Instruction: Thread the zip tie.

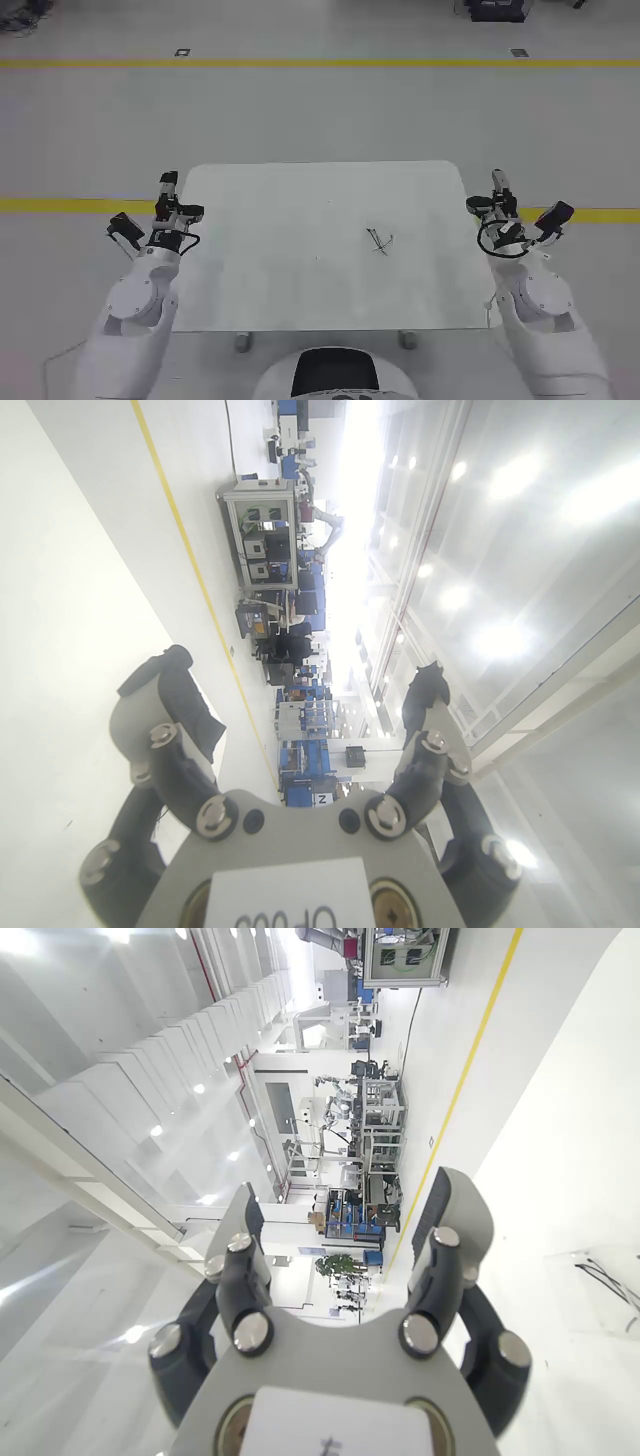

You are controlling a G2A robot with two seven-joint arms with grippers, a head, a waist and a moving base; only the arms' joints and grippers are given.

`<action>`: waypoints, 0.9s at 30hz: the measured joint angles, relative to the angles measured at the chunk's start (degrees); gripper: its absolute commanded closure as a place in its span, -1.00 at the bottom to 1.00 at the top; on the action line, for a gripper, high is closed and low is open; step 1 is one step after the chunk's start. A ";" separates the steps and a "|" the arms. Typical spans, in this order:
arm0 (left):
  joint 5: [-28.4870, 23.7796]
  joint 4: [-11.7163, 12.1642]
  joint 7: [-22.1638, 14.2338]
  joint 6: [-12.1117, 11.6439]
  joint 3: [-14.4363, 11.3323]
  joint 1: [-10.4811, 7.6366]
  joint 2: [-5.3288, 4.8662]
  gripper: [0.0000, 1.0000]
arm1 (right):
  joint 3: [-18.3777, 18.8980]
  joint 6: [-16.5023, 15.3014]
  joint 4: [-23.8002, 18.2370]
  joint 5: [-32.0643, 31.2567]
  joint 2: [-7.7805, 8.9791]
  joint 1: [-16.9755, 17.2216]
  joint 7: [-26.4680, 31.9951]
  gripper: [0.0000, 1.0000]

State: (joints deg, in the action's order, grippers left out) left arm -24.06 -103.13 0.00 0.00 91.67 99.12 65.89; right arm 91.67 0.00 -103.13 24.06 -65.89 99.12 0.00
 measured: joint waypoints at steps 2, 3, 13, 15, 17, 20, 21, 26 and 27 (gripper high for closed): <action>0.00 0.00 0.00 0.00 0.00 0.00 0.00 -1.00 | -0.05 -0.19 -0.19 -0.20 0.04 -0.08 0.20 -1.00; 0.00 0.00 0.00 0.00 0.00 0.00 0.00 -1.00 | -0.12 -1.12 -0.44 -1.53 0.14 -0.14 1.24 -1.00; 0.00 0.00 0.00 0.00 0.00 0.00 0.00 -1.00 | -2.10 1.87 1.12 -14.88 0.71 -1.71 10.64 -1.00; 0.00 0.00 0.00 0.00 0.00 0.00 0.00 -1.00 | -2.08 1.85 1.10 -13.93 0.70 -1.70 10.52 -1.00; 0.00 0.00 0.00 0.00 0.00 0.00 0.00 -1.00 | -2.08 1.85 1.10 -13.81 0.70 -1.70 10.51 -1.00; 0.00 0.00 0.00 0.00 0.00 0.00 0.00 -1.00 | -2.15 1.83 0.97 -13.96 0.77 -1.76 10.63 -1.00; 0.00 0.00 0.00 0.00 0.00 0.00 0.00 -1.00 | -2.49 2.14 0.44 -15.02 0.98 -1.95 11.31 -1.00; 0.00 0.00 0.00 0.00 0.00 0.00 0.00 -1.00 | -4.67 6.41 -0.41 -27.90 1.48 -3.89 17.43 -1.00; 0.00 0.00 0.00 0.00 0.00 0.00 0.00 -1.00 | -5.32 7.53 -0.21 -29.85 1.58 -4.66 19.51 -1.00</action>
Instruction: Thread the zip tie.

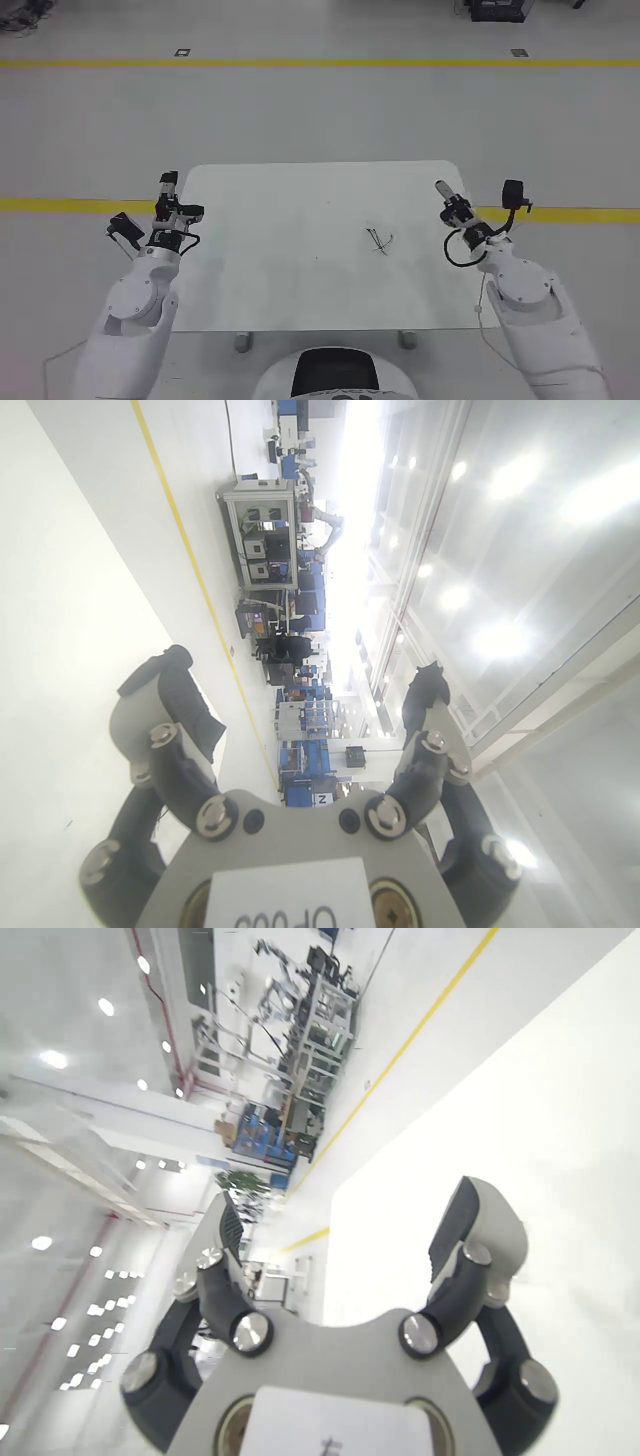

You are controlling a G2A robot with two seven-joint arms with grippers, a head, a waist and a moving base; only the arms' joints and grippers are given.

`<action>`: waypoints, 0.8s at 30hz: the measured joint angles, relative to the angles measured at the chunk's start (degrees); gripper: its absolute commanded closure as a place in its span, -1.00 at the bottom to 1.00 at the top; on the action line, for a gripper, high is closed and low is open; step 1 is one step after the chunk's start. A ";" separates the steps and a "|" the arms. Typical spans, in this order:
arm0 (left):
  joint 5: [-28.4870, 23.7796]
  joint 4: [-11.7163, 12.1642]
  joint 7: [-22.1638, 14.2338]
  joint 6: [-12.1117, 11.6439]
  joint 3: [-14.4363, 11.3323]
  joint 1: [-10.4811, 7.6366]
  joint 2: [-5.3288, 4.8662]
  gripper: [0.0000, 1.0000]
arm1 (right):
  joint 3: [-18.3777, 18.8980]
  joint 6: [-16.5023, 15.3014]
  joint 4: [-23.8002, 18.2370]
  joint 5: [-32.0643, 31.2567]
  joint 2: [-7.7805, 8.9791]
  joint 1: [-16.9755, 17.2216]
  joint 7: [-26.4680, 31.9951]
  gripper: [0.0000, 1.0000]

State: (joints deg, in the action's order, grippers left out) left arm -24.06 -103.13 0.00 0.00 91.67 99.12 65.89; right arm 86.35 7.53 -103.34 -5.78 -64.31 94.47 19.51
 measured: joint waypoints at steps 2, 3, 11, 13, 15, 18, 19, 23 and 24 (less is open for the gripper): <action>0.00 0.00 0.00 0.00 0.00 0.00 0.00 -1.00 | -1.11 1.16 0.31 -2.30 0.14 -1.10 2.91 -1.00; 0.00 0.00 0.00 0.00 0.00 0.00 0.00 -1.00 | -1.59 1.39 0.54 -3.28 0.18 -1.66 4.40 -1.00; 0.00 0.00 0.00 0.00 0.00 0.00 0.00 -1.00 | -1.75 1.36 0.64 -3.60 0.22 -1.86 4.63 -1.00; 0.00 0.00 0.00 0.00 0.00 0.00 0.00 -1.00 | -2.38 1.27 0.33 -6.46 0.42 -2.44 6.17 -1.00; 0.00 0.00 0.00 0.00 0.00 0.00 0.00 -1.00 | -3.11 1.89 0.18 -10.61 0.66 -3.64 8.63 -1.00; 0.00 0.00 0.00 0.00 0.00 0.00 0.00 -1.00 | -4.63 2.91 0.80 -15.68 0.99 -6.27 13.52 -1.00; 0.00 0.00 0.00 0.00 0.00 0.00 0.00 -1.00 | -5.31 3.20 1.11 -17.26 1.06 -7.17 15.08 -1.00; 0.00 0.00 0.00 0.00 0.00 0.00 0.00 -1.00 | -8.93 4.49 3.20 -23.12 1.14 -11.45 21.02 -1.00; 0.00 0.00 0.00 0.00 0.00 0.00 0.00 -1.00 | -10.19 4.74 4.12 -24.02 1.05 -12.69 22.51 -1.00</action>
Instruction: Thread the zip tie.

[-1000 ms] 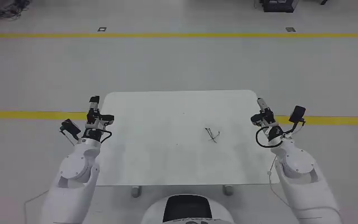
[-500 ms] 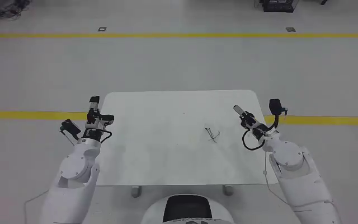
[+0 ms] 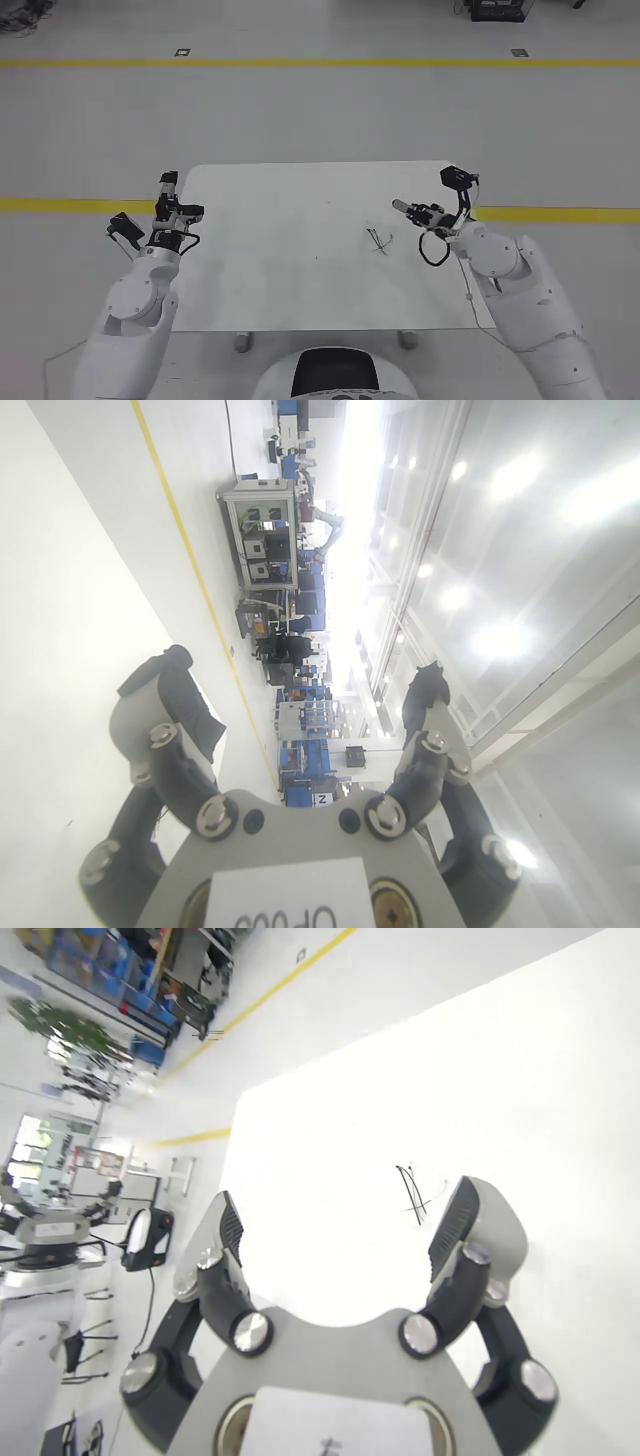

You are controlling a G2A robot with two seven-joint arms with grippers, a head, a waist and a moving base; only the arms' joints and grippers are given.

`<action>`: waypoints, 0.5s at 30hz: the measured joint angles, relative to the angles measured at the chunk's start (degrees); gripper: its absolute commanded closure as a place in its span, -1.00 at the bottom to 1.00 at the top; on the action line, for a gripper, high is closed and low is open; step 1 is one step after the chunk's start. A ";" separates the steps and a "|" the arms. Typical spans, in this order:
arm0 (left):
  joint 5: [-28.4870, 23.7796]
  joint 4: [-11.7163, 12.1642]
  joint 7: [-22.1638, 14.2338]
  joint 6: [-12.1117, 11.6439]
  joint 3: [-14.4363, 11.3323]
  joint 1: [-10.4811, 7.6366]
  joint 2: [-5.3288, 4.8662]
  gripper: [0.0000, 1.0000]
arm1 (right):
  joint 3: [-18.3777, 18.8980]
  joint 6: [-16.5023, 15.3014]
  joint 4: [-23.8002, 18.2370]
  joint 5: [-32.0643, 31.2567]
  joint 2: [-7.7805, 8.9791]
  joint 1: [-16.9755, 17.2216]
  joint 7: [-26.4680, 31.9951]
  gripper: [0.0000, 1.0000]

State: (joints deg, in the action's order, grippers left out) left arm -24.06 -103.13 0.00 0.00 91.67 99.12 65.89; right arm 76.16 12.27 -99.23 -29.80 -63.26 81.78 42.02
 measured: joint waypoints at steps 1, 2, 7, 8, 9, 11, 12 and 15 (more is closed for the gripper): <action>0.00 0.00 0.00 0.00 0.00 0.00 0.00 -1.00 | -0.98 -0.01 0.73 -0.65 -0.06 -0.88 1.21 -1.00; 0.00 0.00 0.00 0.00 0.00 0.00 0.00 -1.00 | -1.83 -0.02 1.40 -1.23 -0.12 -1.71 2.15 -1.00; 0.00 0.00 0.00 0.00 0.00 0.00 0.00 -1.00 | -2.73 0.28 2.40 -0.93 -0.28 -2.85 2.80 -1.00; 0.00 0.00 0.00 0.00 0.00 0.00 0.00 -1.00 | -2.71 0.27 2.38 -0.93 -0.27 -2.83 2.79 -1.00; 0.00 0.00 0.00 0.00 0.00 0.00 0.00 -1.00 | -2.71 0.27 2.37 -0.93 -0.27 -2.83 2.79 -1.00; 0.00 0.00 0.00 0.00 0.00 0.00 0.00 -1.00 | -2.70 0.27 2.37 -0.94 -0.27 -2.83 2.79 -1.00; 0.00 0.00 0.00 0.00 0.00 0.00 0.00 -1.00 | -2.70 0.27 2.37 -0.94 -0.27 -2.83 2.79 -1.00; 0.00 0.00 0.00 0.00 0.00 0.00 0.00 -1.00 | -2.70 0.26 2.37 -0.94 -0.27 -2.83 2.79 -1.00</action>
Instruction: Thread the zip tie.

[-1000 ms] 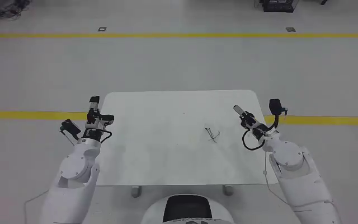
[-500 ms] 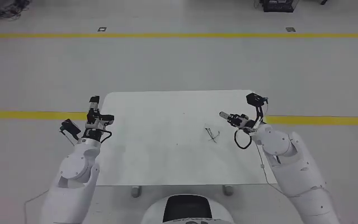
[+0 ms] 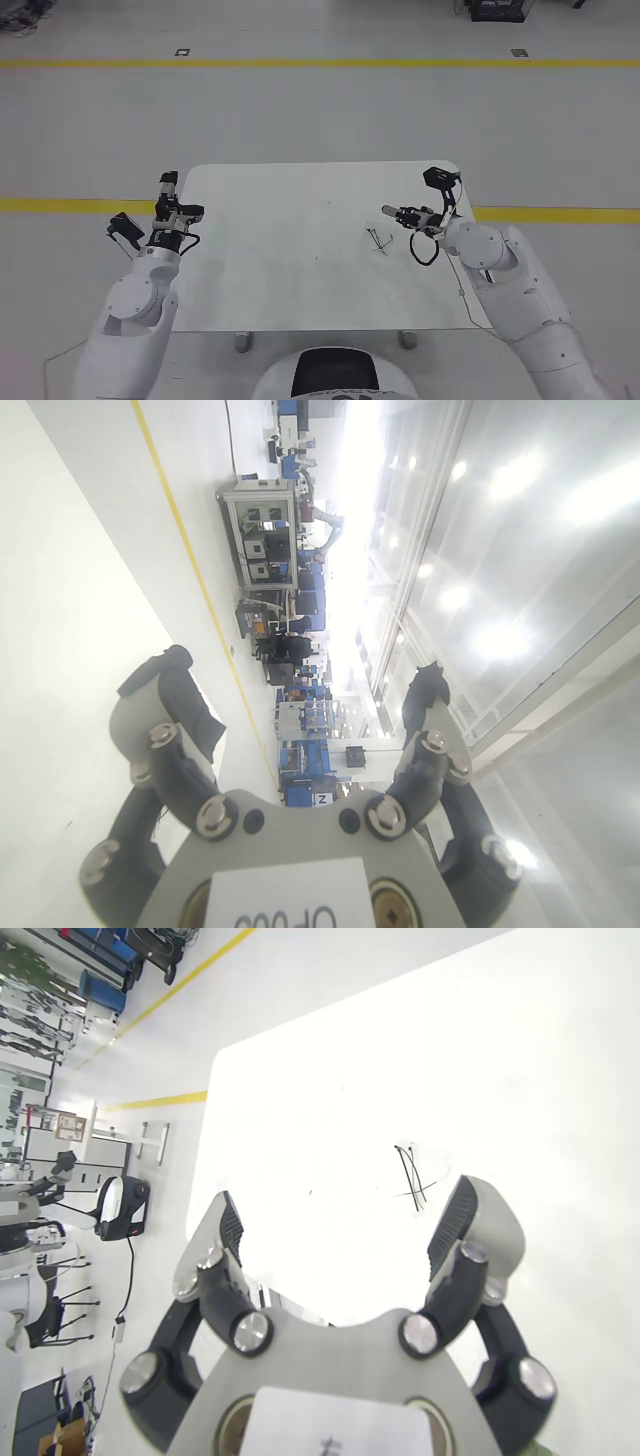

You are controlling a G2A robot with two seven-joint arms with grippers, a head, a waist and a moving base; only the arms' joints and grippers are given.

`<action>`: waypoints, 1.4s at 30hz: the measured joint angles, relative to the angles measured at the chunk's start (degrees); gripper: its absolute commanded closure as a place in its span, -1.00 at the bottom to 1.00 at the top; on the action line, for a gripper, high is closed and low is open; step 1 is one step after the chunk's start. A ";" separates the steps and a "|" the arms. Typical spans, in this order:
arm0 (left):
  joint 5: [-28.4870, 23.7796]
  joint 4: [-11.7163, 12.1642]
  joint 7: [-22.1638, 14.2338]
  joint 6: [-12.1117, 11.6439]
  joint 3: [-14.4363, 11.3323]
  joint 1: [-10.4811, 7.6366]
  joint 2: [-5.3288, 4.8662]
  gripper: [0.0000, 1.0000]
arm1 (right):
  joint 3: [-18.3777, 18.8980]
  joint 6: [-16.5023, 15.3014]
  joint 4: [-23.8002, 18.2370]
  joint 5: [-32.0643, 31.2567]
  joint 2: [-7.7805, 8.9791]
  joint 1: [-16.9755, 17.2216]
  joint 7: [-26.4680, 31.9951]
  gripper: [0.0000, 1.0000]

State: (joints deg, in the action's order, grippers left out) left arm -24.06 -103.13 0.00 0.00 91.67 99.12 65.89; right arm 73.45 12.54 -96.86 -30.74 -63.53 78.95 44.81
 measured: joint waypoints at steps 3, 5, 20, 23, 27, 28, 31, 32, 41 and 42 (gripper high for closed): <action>0.00 0.00 0.00 0.00 0.00 0.00 0.00 -1.00 | -0.87 -0.36 -0.55 -1.22 0.14 -0.36 0.16 -1.00; 0.00 0.00 0.00 0.00 0.00 0.00 0.00 -1.00 | -2.61 0.44 -0.85 -5.64 0.19 -1.40 1.71 -1.00; 0.00 0.00 0.00 0.00 0.00 0.00 0.00 -1.00 | -18.10 0.35 11.56 -18.37 -2.90 -17.78 13.65 -1.00; 0.00 0.00 0.00 0.00 0.00 0.00 0.00 -1.00 | -20.95 0.22 15.55 -18.00 -3.94 -20.18 14.10 -1.00; 0.00 0.00 0.00 0.00 0.00 0.00 0.00 -1.00 | -23.85 0.25 20.36 -17.17 -5.23 -22.39 14.13 -1.00; 0.00 0.00 0.00 0.00 0.00 0.00 0.00 -1.00 | -24.12 0.58 21.05 -17.26 -5.38 -22.66 13.91 -1.00; 0.00 0.00 0.00 0.00 0.00 0.00 0.00 -1.00 | -24.19 0.92 21.42 -17.35 -5.44 -22.77 13.71 -1.00; 0.00 0.00 0.00 0.00 0.00 0.00 0.00 -1.00 | -24.18 0.92 21.38 -17.35 -5.44 -22.75 13.72 -1.00; 0.00 0.00 0.00 0.00 0.00 0.00 0.00 -1.00 | -24.36 0.70 21.23 -17.53 -5.42 -22.81 13.72 -1.00; 0.00 0.00 0.00 0.00 0.00 0.00 0.00 -1.00 | -25.11 -0.04 21.13 -18.77 -5.43 -23.11 13.94 -1.00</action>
State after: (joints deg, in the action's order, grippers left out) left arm -24.06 -103.13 0.00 0.00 91.67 99.12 65.89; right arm 48.34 12.49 -75.72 -49.51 -68.96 55.84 58.75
